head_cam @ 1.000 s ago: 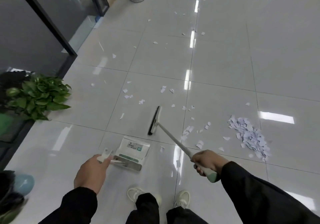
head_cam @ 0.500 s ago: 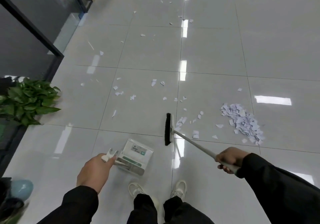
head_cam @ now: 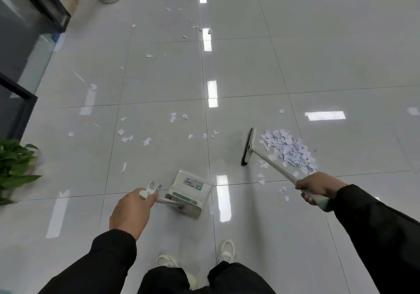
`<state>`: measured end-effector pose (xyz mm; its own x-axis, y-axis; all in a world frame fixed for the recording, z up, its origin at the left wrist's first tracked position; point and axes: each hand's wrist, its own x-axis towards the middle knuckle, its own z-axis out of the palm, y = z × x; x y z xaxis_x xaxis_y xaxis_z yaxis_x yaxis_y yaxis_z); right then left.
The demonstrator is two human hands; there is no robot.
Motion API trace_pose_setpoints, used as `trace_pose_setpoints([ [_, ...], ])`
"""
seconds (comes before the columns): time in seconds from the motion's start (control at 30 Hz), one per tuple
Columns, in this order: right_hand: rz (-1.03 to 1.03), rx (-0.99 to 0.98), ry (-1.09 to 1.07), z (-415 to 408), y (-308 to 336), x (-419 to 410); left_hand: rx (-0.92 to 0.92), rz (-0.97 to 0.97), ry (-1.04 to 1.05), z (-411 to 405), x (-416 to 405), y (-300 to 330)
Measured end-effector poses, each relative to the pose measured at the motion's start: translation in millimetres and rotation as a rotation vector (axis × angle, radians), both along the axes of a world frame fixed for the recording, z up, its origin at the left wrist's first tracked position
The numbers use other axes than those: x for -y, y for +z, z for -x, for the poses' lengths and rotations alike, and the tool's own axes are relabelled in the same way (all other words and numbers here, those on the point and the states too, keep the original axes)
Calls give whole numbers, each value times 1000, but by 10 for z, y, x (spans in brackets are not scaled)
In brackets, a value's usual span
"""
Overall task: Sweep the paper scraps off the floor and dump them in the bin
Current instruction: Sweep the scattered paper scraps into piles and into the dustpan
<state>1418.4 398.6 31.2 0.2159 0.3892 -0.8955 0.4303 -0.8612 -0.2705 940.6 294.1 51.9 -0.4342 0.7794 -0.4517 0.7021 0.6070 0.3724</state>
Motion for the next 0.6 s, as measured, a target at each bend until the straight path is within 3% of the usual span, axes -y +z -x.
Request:
trace_pose_setpoints([
  [0.23,-31,-55,155,772,178,228,-40,7,-90,431,-332,-14],
  [0.43,67,-62,335,1706,446,517,-74,48,-222,1178,-530,-17],
  [0.6,138,56,579,2436,521,767,-132,140,-412,1744,-644,-50],
])
